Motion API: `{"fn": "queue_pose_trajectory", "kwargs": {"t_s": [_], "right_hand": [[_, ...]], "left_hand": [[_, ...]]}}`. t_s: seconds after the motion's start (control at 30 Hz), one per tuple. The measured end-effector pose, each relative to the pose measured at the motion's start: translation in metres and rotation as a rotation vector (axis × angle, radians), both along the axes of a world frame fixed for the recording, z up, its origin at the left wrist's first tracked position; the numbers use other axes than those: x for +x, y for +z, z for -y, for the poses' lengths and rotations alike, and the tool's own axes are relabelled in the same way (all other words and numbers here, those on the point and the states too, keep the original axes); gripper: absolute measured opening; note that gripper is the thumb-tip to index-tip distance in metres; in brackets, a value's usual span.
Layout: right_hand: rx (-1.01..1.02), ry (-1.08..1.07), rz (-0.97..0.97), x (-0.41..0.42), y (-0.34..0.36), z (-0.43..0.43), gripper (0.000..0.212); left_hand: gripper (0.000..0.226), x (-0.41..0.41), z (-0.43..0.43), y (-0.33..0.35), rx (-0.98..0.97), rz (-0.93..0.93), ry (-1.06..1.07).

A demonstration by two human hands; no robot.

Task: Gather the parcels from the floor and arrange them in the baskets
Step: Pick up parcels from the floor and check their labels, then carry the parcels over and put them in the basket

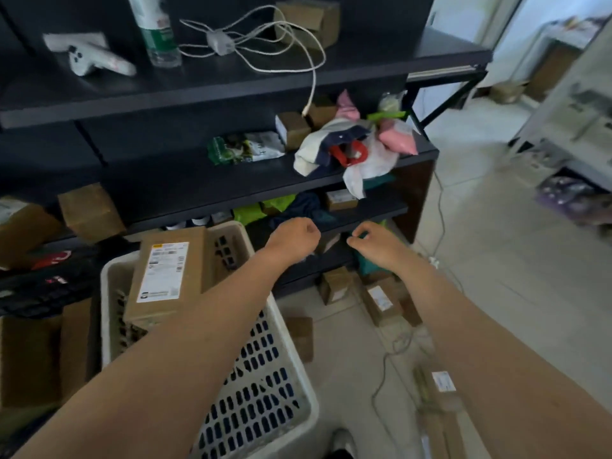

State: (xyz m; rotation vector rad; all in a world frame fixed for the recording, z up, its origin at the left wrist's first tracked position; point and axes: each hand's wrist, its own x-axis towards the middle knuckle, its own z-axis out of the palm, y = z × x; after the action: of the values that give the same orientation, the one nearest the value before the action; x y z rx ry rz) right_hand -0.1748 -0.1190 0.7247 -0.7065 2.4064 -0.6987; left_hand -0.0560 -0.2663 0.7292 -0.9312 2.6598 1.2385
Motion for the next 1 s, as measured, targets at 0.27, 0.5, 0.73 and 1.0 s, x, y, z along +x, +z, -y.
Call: {"fn": "queue_pose_trajectory", "kwargs": {"t_s": [0.27,0.5,0.73,1.0], "right_hand": [[0.095,-0.062,0.152,-0.141,-0.092,-0.076,0.021],[0.263,0.089,0.257,-0.234,-0.245,-0.065,0.03],[0.389,0.24,0.184,-0.277,-0.454,-0.025,0.042],[0.323,0.187,0.118,-0.299,-0.683,0.039,0.091]], "left_hand": [[0.033,-0.145,-0.057,-0.11,0.12,0.178,0.083],[0.033,-0.22,-0.066,-0.253,0.213,0.318,0.269],[0.041,-0.271,-0.046,-0.46,0.318,0.438,0.374],[0.057,-0.321,-0.002,-0.694,0.425,0.28,0.766]]}}
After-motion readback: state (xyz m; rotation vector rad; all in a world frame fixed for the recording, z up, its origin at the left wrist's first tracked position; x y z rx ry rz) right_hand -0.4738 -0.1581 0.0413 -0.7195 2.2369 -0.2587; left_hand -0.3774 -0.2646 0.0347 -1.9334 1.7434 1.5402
